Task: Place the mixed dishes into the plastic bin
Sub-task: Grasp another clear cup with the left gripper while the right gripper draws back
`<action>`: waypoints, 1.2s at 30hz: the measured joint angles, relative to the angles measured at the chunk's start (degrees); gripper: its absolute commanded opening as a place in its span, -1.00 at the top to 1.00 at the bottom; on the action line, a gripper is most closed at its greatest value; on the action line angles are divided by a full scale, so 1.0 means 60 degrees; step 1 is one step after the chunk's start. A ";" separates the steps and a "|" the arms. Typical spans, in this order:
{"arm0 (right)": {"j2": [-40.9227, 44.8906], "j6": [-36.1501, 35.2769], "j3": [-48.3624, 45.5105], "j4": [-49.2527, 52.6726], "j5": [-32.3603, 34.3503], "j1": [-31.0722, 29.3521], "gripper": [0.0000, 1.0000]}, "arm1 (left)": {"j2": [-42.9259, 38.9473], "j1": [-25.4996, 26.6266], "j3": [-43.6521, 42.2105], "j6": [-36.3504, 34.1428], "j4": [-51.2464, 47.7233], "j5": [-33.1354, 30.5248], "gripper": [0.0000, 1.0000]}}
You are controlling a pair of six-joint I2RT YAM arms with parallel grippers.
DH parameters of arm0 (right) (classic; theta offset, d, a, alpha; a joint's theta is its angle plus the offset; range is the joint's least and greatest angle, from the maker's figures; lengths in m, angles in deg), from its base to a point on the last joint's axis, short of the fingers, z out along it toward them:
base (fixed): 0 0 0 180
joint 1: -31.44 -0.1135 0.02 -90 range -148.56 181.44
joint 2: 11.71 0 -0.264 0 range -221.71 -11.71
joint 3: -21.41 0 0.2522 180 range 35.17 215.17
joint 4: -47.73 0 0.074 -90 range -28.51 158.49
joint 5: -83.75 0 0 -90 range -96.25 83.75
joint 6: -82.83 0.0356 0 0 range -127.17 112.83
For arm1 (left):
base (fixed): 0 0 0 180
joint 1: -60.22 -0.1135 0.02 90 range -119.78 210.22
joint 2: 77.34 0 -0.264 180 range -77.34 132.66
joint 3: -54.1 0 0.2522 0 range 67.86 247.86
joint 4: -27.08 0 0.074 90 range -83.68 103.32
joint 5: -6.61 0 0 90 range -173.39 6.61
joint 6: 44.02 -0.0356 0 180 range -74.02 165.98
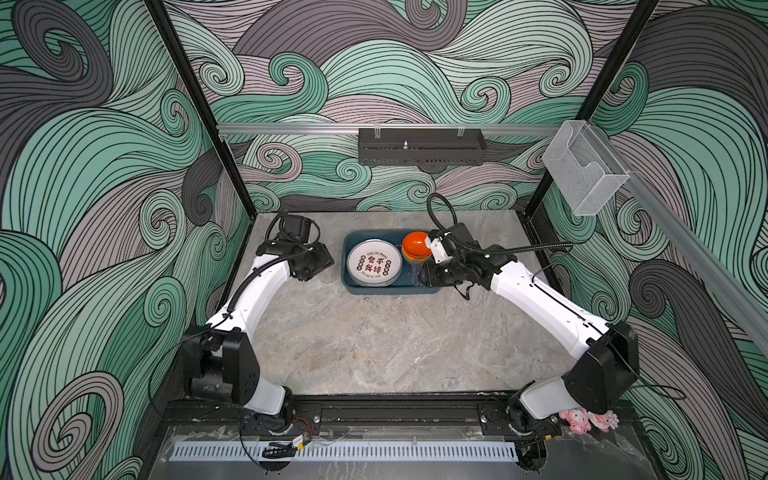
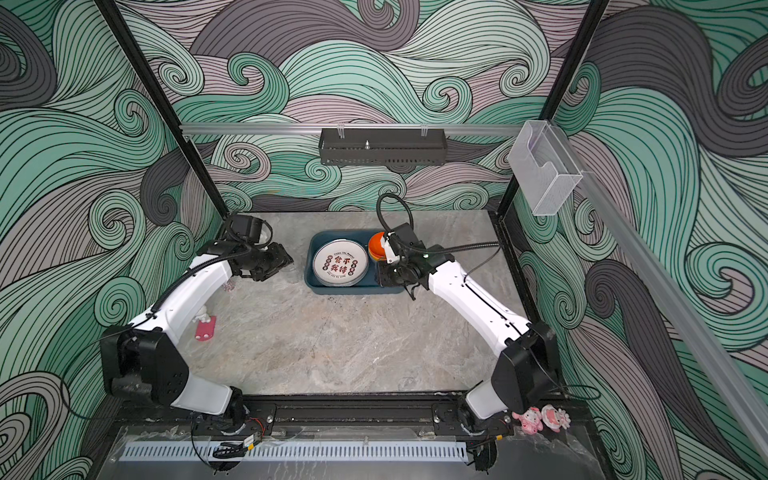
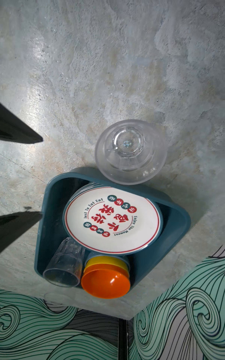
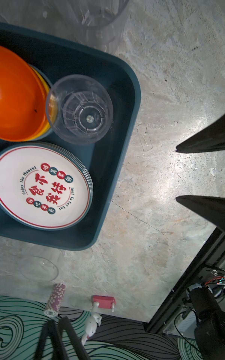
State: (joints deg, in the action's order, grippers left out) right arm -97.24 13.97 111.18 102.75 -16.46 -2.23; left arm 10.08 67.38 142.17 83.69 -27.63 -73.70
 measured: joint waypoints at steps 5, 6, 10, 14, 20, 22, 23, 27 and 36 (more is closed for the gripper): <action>0.0437 -0.0091 -0.0550 -0.0219 -0.0233 -0.0248 0.22 | 0.1344 -0.0382 0.0874 0.0051 -0.0211 -0.0087 -0.23; 0.0514 -0.0117 -0.0623 -0.0244 -0.0270 -0.0266 0.22 | 0.1628 -0.0452 0.1082 0.0062 -0.0295 -0.0087 -0.24; 0.0809 -0.0186 -0.0882 -0.0331 -0.0313 -0.0299 0.22 | 0.2510 -0.0601 0.1555 0.0109 -0.0361 -0.0087 -0.21; 0.0973 -0.0204 -0.1067 -0.0379 -0.0306 -0.0302 0.22 | 0.2980 -0.0652 0.1668 0.0200 -0.0455 -0.0091 -0.14; 0.0973 -0.0208 -0.1122 -0.0430 -0.0299 -0.0306 0.22 | 0.3362 -0.0652 0.1800 0.0317 -0.0535 -0.0153 0.09; 0.0973 -0.0208 -0.1122 -0.0433 -0.0295 -0.0306 0.22 | 0.3428 -0.0652 0.1810 0.0328 -0.0550 -0.0182 0.19; 0.0973 -0.0208 -0.1122 -0.0433 -0.0291 -0.0306 0.22 | 0.3461 -0.0652 0.1810 0.0331 -0.0557 -0.0193 0.24; 0.0973 -0.0208 -0.1122 -0.0441 -0.0255 -0.0306 0.22 | 0.3592 -0.0652 0.1810 0.0328 -0.0572 -0.0215 0.44; 0.0973 -0.0208 -0.1122 -0.0455 -0.0120 -0.0306 0.22 | 0.3687 -0.0656 0.1807 0.0324 -0.0583 -0.0270 0.83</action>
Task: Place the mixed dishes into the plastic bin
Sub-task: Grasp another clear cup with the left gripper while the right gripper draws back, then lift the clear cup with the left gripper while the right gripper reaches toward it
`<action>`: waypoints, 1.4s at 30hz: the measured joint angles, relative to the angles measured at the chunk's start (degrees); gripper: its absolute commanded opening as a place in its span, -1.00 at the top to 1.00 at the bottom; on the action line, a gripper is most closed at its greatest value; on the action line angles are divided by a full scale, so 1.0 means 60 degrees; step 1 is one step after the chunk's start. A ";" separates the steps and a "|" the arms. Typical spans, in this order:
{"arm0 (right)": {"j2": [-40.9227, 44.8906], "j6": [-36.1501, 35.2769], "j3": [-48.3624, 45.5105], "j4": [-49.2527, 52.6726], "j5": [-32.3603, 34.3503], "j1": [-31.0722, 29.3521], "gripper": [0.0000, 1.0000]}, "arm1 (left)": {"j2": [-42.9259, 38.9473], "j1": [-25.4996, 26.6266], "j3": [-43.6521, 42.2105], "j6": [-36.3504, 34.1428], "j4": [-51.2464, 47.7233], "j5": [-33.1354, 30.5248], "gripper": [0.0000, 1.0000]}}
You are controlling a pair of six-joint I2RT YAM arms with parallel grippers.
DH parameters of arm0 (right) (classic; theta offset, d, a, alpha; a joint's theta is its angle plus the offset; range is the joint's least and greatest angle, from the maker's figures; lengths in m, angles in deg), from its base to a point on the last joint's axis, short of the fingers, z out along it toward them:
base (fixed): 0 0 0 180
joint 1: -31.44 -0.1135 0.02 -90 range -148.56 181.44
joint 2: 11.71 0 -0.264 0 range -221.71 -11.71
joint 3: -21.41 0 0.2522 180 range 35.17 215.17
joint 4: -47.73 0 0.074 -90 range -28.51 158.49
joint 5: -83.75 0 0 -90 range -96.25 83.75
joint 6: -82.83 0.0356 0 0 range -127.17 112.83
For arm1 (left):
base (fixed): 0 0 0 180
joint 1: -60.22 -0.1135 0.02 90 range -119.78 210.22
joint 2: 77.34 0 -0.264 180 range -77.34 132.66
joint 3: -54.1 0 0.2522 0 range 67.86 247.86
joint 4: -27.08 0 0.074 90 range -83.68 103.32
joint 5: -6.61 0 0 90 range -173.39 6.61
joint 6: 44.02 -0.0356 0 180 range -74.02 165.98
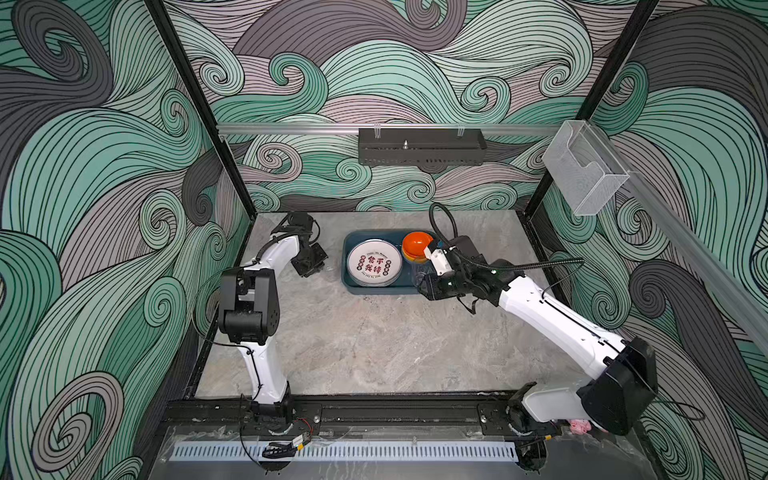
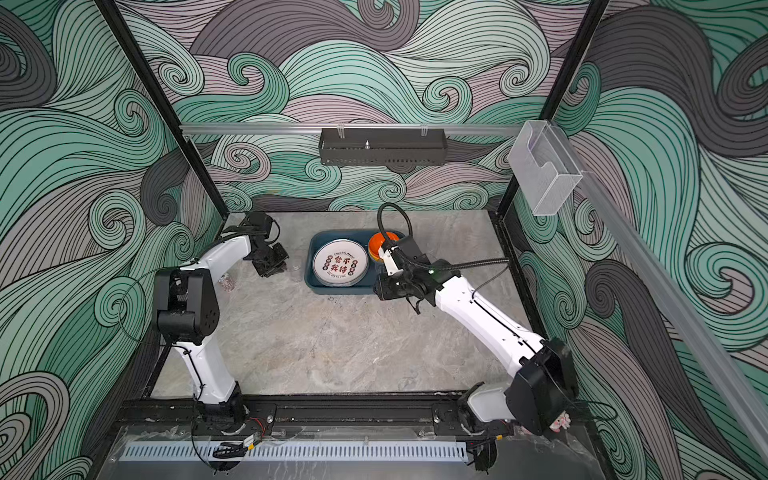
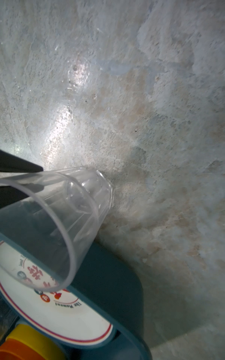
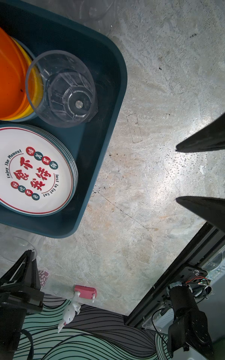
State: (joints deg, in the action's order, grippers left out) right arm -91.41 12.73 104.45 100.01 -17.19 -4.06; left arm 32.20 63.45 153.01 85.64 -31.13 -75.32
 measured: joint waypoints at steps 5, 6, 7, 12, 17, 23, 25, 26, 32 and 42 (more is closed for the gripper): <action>0.0000 0.0004 0.0000 0.0000 0.0044 0.0000 0.21 | 0.0000 -0.0011 -0.0095 -0.0007 -0.0025 -0.0029 1.00; 0.0000 0.0004 0.0000 0.0000 0.0058 0.0000 0.21 | 0.0000 -0.0011 -0.0102 -0.0015 -0.0047 -0.0026 1.00; 0.0000 0.0004 0.0000 0.0000 0.0066 0.0000 0.21 | 0.0000 -0.0011 -0.0102 -0.0015 -0.0051 -0.0026 1.00; 0.0000 0.0000 0.0000 0.0000 0.0084 0.0000 0.21 | -0.0044 -0.0011 -0.0109 -0.0051 -0.0113 -0.0022 1.00; 0.0000 0.0004 0.0018 0.0018 0.0138 0.0000 0.21 | -0.0499 -0.0018 -0.0248 -0.0160 -0.0273 -0.0015 1.00; 0.0000 0.0029 0.0266 0.0055 0.0259 0.0000 0.21 | -0.1515 -0.0051 -0.0379 -0.0419 -0.0426 -0.0040 1.00; 0.0000 0.0044 0.0390 0.0062 0.0288 0.0000 0.21 | -0.1821 -0.0062 -0.0430 -0.0528 -0.0452 0.0000 1.00; 0.0000 0.0051 0.0455 0.0062 0.0299 0.0000 0.20 | -0.1996 -0.0062 -0.0488 -0.0586 -0.0459 0.0025 1.00; -0.0058 0.0120 0.0863 0.0127 0.0324 0.0000 0.20 | -0.2816 -0.0040 -0.1045 -0.0874 -0.0528 0.0368 1.00; -0.0550 0.0375 0.1807 0.0208 0.0087 0.0000 0.16 | -0.3869 0.0459 -0.1555 -0.1228 -0.0907 0.0962 1.00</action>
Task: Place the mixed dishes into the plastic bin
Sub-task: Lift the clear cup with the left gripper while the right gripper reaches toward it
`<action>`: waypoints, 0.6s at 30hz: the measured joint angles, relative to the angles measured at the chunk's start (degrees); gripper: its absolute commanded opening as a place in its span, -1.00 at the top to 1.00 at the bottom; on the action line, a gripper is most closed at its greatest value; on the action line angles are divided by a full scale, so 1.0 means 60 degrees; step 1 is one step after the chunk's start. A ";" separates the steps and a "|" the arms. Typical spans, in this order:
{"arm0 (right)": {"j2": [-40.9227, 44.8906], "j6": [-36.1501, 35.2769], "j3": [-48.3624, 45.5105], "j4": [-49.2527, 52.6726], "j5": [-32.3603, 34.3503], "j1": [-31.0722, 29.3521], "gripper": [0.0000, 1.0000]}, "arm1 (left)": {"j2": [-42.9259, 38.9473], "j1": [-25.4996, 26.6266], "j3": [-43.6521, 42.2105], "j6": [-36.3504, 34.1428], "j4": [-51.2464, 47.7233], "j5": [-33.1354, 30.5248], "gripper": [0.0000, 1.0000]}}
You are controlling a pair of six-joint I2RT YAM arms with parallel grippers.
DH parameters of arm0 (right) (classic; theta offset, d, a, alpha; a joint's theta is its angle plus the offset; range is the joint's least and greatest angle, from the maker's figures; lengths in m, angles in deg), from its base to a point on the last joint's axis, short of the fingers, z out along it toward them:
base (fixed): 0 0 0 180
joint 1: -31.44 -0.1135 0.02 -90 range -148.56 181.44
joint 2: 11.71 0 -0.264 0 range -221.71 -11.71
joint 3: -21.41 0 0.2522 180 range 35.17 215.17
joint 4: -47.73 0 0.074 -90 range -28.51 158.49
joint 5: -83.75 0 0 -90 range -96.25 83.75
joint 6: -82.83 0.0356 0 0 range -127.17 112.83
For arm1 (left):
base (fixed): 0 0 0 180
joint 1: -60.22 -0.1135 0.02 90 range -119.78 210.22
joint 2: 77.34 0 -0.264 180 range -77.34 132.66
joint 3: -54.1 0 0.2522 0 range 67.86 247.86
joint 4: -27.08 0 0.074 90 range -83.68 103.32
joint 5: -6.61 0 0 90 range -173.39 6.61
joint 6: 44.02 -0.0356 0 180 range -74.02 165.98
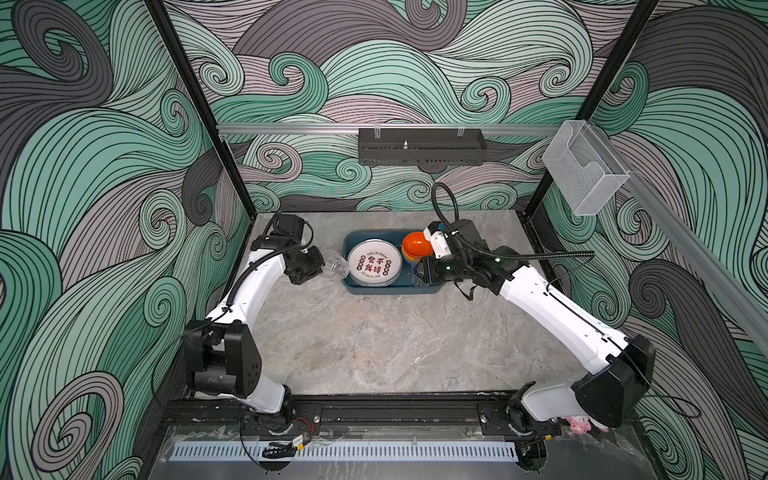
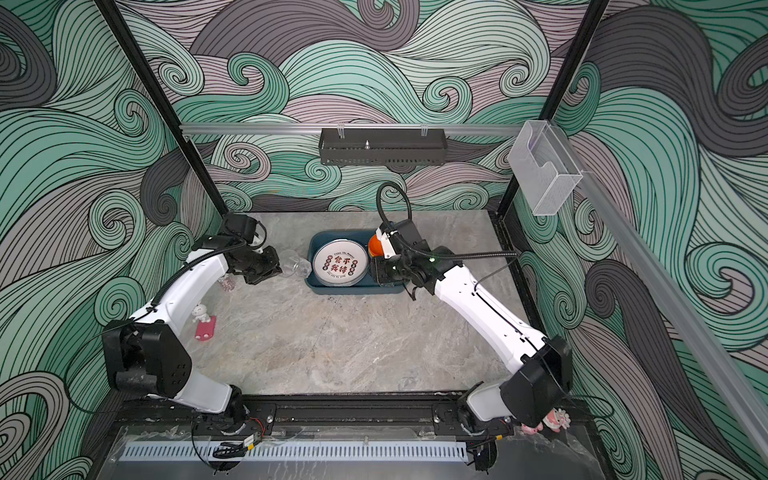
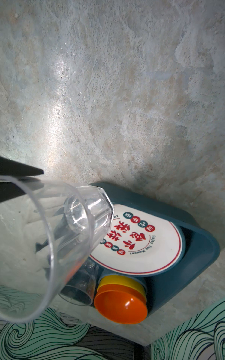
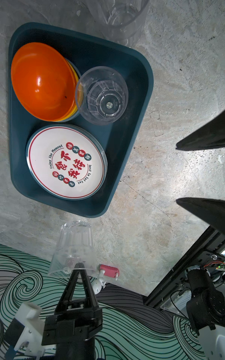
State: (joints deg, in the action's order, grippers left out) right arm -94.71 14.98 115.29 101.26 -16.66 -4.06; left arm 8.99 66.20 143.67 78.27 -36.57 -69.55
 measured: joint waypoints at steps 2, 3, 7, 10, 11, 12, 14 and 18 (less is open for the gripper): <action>-0.0153 0.0098 0.0164 -0.0004 -0.0171 0.0000 0.15 | -0.0135 0.0244 0.0000 -0.0076 -0.0084 0.0066 1.00; -0.0233 0.0146 0.0240 0.0015 -0.0277 0.0000 0.14 | -0.0186 0.0375 0.0000 -0.0109 -0.0124 0.0091 1.00; -0.0521 0.0353 0.0557 0.0142 -0.0546 0.0000 0.11 | -0.0237 0.0911 0.0080 -0.0211 -0.0350 0.0113 1.00; -0.0736 0.0463 0.0863 0.0273 -0.0641 0.0000 0.10 | -0.0237 0.1337 0.0280 -0.0244 -0.0554 0.0091 1.00; -0.0801 0.0503 0.0943 0.0302 -0.0663 -0.0004 0.09 | -0.0233 0.1483 0.0375 -0.0251 -0.0594 0.0080 1.00; -0.0856 0.0539 0.1016 0.0331 -0.0692 -0.0018 0.09 | -0.0237 0.1632 0.0477 -0.0262 -0.0616 0.0062 1.00; -0.0947 0.0576 0.1140 0.0433 -0.0761 -0.0040 0.09 | -0.0233 0.1876 0.0634 -0.0277 -0.0641 0.0044 1.00; -0.1137 0.0597 0.1453 0.0685 -0.0838 -0.0113 0.09 | -0.0138 0.2320 0.0903 -0.0280 -0.0736 -0.0022 1.00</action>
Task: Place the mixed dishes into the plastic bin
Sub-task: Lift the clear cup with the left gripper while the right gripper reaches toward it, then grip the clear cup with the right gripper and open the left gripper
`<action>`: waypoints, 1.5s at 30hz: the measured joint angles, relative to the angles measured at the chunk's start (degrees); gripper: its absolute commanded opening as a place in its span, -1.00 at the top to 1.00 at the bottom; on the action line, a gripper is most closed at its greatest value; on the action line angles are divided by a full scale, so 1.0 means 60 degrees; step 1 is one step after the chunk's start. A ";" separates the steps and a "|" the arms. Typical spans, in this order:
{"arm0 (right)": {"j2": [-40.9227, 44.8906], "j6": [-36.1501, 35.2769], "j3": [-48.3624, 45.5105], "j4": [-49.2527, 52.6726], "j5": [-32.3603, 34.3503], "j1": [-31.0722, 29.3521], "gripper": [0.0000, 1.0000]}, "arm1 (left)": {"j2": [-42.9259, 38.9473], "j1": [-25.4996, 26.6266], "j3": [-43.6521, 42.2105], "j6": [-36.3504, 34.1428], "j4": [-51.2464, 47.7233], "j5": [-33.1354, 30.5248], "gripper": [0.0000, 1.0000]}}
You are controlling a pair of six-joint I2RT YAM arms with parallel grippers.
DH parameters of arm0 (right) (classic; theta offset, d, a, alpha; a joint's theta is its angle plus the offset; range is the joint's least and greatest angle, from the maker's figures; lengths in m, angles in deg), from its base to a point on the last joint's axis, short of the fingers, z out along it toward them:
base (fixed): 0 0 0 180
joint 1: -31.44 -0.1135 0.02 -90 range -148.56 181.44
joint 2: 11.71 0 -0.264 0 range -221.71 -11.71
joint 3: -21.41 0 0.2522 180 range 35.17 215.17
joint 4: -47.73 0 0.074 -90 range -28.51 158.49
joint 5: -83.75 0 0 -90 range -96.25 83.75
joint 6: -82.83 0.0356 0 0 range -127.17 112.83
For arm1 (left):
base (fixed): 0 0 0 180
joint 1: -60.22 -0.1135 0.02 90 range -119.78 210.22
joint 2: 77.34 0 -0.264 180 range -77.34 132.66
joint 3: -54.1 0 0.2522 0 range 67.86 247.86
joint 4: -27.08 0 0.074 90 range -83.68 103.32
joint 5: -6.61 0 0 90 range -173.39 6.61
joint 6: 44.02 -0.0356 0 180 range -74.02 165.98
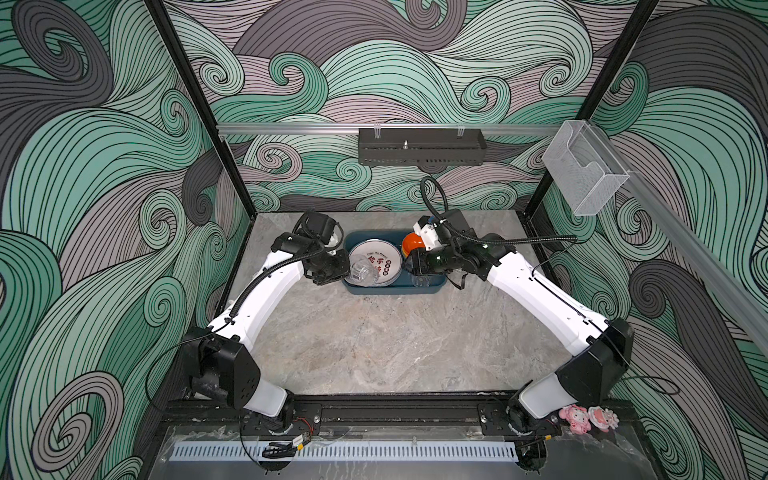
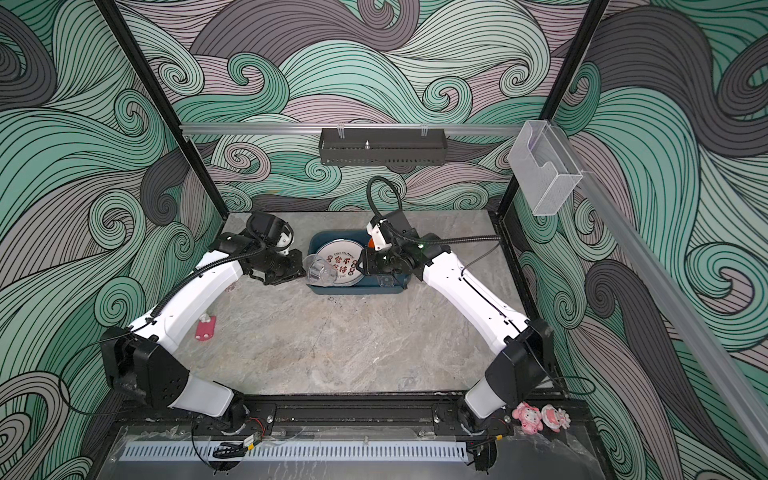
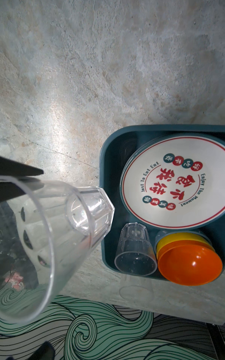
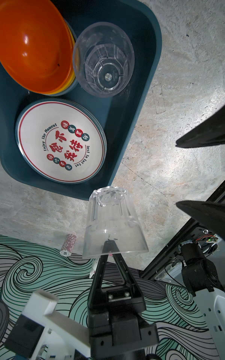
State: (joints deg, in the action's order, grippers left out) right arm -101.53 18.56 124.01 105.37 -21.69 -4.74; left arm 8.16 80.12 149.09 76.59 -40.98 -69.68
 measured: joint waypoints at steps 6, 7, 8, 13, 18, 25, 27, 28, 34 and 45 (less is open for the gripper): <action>-0.0295 0.0004 0.0306 0.0127 -0.0058 -0.0164 0.09 | 0.0350 0.0619 0.0168 0.0007 -0.0047 -0.0237 1.00; -0.0350 0.0004 0.0350 0.0164 -0.0080 -0.0197 0.09 | 0.0430 0.0732 0.0229 0.0011 -0.0084 -0.0280 1.00; -0.0397 0.0004 0.0390 0.0175 -0.0106 -0.0215 0.08 | 0.0503 0.0845 0.0284 0.0011 -0.0091 -0.0306 1.00; -0.0623 0.0000 0.0641 0.0284 -0.0200 -0.0346 0.08 | 0.0867 0.1304 0.0576 0.0076 -0.0109 -0.0419 1.00; -0.0747 0.0000 0.0732 0.0310 -0.0200 -0.0470 0.09 | 0.1122 0.1588 0.0838 0.0117 -0.0149 -0.0466 1.00; -0.1362 0.0062 0.1002 0.0452 -0.0171 -0.0499 0.14 | 0.1224 0.1807 0.0987 0.0168 -0.0182 -0.0459 1.00; -0.1534 0.0080 0.1067 0.0492 -0.0131 -0.0499 0.16 | 0.1228 0.1854 0.0987 0.0193 -0.0182 -0.0455 1.00; -0.1610 0.0091 0.1137 0.0579 -0.0069 -0.0499 0.18 | 0.1228 0.1887 0.0987 0.0215 -0.0182 -0.0455 1.00; -0.1934 0.0171 0.1362 0.0732 0.0146 -0.0514 0.32 | 0.1228 0.2011 0.0994 0.0288 -0.0178 -0.0430 1.00; -0.2084 0.0000 0.1468 0.1082 0.0852 -0.0634 0.77 | 0.1228 0.2091 0.1133 0.0499 -0.0215 -0.0546 0.97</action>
State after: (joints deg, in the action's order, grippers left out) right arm -114.03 18.56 132.82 111.86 -16.57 -8.55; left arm 15.52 92.67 155.89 79.58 -42.27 -72.96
